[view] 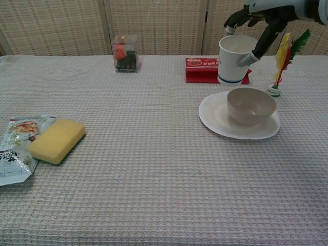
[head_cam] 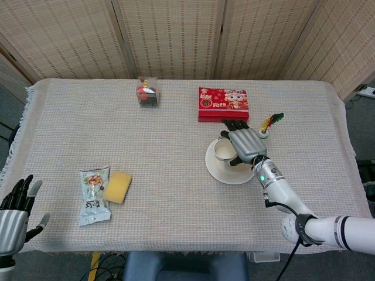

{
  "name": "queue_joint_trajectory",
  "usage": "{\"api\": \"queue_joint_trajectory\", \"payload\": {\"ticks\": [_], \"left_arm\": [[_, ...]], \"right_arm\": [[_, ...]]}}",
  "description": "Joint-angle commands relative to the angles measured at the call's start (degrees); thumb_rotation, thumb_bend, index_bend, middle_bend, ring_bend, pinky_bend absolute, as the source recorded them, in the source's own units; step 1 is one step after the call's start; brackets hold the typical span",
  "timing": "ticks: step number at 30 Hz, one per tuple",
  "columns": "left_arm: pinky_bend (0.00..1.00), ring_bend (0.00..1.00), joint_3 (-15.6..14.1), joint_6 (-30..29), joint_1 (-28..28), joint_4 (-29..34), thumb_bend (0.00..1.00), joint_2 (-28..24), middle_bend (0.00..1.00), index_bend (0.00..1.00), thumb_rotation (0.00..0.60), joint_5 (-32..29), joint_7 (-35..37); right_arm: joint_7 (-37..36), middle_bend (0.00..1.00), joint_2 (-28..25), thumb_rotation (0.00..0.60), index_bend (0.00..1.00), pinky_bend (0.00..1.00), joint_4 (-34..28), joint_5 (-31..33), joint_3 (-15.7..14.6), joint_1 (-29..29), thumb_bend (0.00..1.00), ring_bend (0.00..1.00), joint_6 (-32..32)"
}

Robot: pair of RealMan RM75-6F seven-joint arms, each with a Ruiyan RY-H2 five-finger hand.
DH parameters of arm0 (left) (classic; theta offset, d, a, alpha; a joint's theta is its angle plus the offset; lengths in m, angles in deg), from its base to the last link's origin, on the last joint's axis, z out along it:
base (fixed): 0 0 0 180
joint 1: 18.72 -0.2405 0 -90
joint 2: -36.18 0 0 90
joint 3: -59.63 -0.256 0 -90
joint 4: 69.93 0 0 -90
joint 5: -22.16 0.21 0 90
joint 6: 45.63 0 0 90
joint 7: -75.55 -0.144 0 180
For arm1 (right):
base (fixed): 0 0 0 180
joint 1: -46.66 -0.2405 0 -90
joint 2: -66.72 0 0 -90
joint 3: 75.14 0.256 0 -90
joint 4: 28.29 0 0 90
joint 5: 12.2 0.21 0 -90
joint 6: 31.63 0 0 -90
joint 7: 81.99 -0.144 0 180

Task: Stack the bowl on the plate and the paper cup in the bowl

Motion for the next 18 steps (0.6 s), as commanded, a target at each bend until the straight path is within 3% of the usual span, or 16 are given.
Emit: {"api": "queue_joint_trajectory", "payload": {"ticks": [1, 8, 18], "left_arm": [[0.26, 0.00, 0.02, 0.68, 0.31, -0.08, 0.31, 0.40, 0.00, 0.00, 0.600, -0.23, -0.72], [0.26, 0.00, -0.17, 1.80, 0.80, -0.10, 0.31, 1.29, 0.00, 0.00, 0.600, -0.20, -2.50], [0.26, 0.00, -0.02, 2.80, 1.24, -0.26, 0.31, 1.64, 0.00, 0.00, 0.600, -1.03, -3.06]], "right_arm": [[-1.22, 0.03, -2.70, 0.600, 0.38, 0.00, -0.10, -1.36, -1.00, 2.07, 0.27, 0.00, -1.41], [-5.05, 0.03, -4.20, 0.600, 0.38, 0.00, 4.27, -4.46, -2.57, 5.85, 0.27, 0.00, -5.12], [-10.39, 0.03, 0.10, 0.600, 0.38, 0.00, 11.74, -8.74, -1.72, 8.11, 0.26, 0.00, -9.60]]}}
